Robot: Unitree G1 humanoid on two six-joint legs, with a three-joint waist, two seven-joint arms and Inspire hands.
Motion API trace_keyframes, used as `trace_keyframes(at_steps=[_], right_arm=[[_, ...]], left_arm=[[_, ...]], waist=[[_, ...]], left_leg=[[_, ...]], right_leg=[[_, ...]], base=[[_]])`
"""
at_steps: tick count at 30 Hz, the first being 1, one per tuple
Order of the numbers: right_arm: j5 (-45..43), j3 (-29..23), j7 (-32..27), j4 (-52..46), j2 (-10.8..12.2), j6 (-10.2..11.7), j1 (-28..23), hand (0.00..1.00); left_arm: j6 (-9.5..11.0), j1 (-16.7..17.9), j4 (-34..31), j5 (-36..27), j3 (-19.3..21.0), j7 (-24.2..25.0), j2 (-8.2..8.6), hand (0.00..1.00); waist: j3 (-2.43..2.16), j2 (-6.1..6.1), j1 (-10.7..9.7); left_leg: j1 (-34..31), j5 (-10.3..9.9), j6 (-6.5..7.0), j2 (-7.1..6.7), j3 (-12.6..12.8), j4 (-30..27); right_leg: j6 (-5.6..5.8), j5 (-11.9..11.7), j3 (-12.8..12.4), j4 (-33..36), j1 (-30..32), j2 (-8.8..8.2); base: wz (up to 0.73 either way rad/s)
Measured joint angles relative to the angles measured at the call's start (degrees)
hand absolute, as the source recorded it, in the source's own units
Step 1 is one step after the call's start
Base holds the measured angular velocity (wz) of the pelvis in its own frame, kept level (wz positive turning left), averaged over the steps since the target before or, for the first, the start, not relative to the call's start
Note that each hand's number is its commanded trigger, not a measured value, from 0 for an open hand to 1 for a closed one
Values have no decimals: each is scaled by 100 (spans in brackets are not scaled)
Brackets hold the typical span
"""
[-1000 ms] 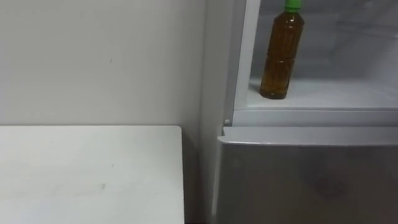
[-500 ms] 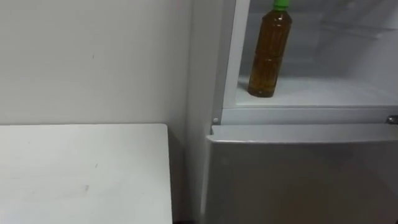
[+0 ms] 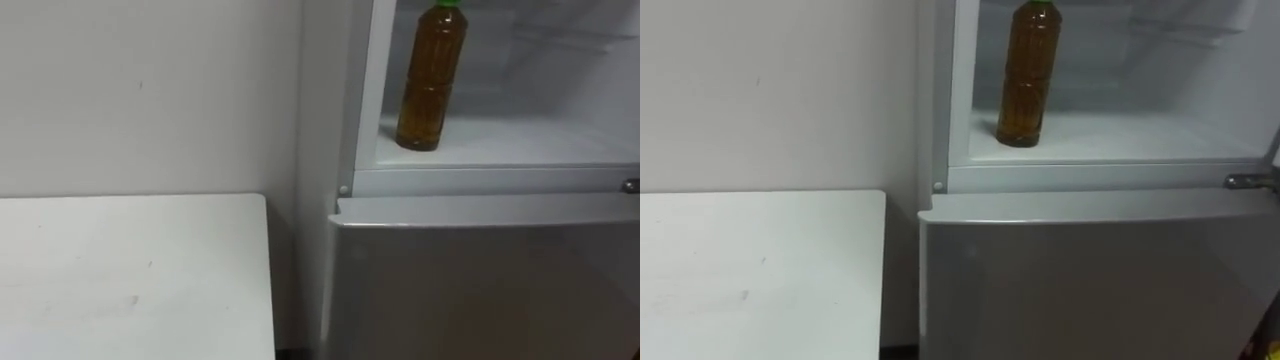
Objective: Put the bottle in the upper fridge
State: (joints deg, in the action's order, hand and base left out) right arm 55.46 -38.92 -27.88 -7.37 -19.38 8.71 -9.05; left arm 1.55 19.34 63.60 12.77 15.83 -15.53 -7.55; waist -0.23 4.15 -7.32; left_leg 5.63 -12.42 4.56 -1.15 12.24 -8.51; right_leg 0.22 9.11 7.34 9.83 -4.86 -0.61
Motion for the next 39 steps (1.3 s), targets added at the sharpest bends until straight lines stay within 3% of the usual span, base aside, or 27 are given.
trace_keyframes(at_steps=[2, 9, 18, 30, 39], right_arm=[[-425, 12, -59, -149, 0, -6, -9, 0], [-437, 119, -202, -438, -1, -8, -7, 0], [-469, -9, -205, -1340, -293, 127, 21, 0], [-891, 198, 347, -1816, -315, 131, 583, 0], [-903, 605, 820, -2033, -315, 120, 584, 0]], left_arm=[[-12, 20, 1, 157, 0, 0, 10, 0], [27, 50, 22, 153, 101, 0, 15, 0], [119, 58, 55, 190, 254, -7, 8, 0], [117, 59, 54, 376, 214, 116, 34, 0], [35, 59, 68, 439, 212, 95, 122, 0]], waist=[[6, 5, 0], [6, 11, 15], [30, 186, 162], [-8, 4, 369], [0, -9, 601]], left_leg=[[-1, 0, 0, -1, 0, -7], [7, 1, -1, 0, 2, -15], [-10, 2, -5, 6, 1, -33], [1, 2, -7, 20, 2, -25], [7, 3, -9, 25, 4, -27]], right_leg=[[0, 0, 0, -4, 3, -2], [1, 2, -10, 0, -2, 1], [-1, 1, -3, -1, -6, 6], [-3, 0, -18, 1, -11, -4], [-3, 0, 6, -6, -23, -16]], base=[[0], [0], [0], [0], [0]])
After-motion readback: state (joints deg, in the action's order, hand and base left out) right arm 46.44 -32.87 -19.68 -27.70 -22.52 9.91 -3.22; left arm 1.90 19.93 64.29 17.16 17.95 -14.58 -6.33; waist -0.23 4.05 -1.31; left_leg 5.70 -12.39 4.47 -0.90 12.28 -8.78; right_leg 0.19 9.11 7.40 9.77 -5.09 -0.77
